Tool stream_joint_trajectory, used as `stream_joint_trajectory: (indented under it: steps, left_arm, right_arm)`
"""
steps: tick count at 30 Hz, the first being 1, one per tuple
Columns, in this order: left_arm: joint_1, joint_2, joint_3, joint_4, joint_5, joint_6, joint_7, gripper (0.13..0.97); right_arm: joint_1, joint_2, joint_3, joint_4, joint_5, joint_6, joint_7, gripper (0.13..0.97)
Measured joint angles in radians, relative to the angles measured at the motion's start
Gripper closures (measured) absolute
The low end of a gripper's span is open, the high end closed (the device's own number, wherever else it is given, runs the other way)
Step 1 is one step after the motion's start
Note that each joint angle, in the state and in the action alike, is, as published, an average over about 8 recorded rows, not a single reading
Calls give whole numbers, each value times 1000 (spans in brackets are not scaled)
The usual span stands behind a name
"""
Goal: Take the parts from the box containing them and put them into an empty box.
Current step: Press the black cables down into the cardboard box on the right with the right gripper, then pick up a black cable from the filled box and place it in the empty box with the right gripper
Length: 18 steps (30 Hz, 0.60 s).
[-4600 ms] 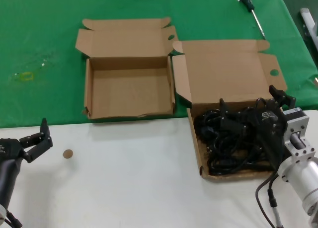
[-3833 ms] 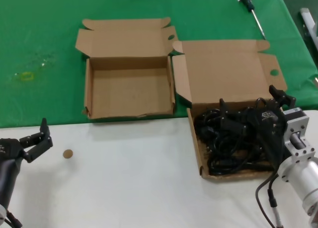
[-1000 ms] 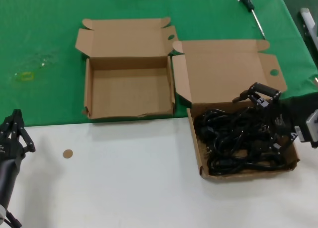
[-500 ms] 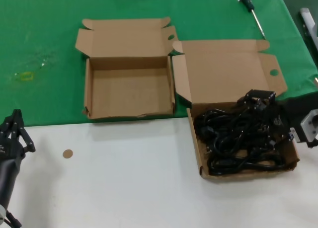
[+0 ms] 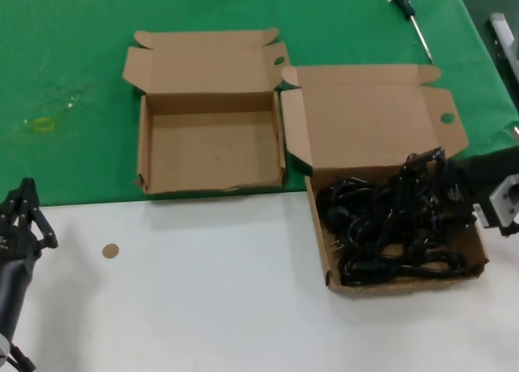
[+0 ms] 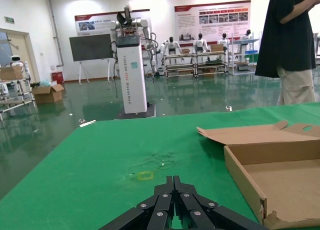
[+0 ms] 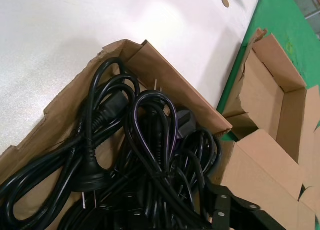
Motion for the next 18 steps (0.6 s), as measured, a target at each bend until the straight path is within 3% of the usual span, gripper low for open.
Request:
stream_joint_trajectory:
  steps: [5, 14, 18]
  left_arm:
    - [0, 0, 0, 0, 0, 0, 0, 945]
    - [0, 0, 0, 0, 0, 0, -1, 945]
    - [0, 0, 0, 0, 0, 0, 0, 945]
  right_arm:
    - [3, -2, 3, -9, 4, 2, -5, 649]
    - [-2, -1, 10, -14, 11, 5, -7, 817]
    - [-6, 11, 14, 2, 14, 2, 16, 838]
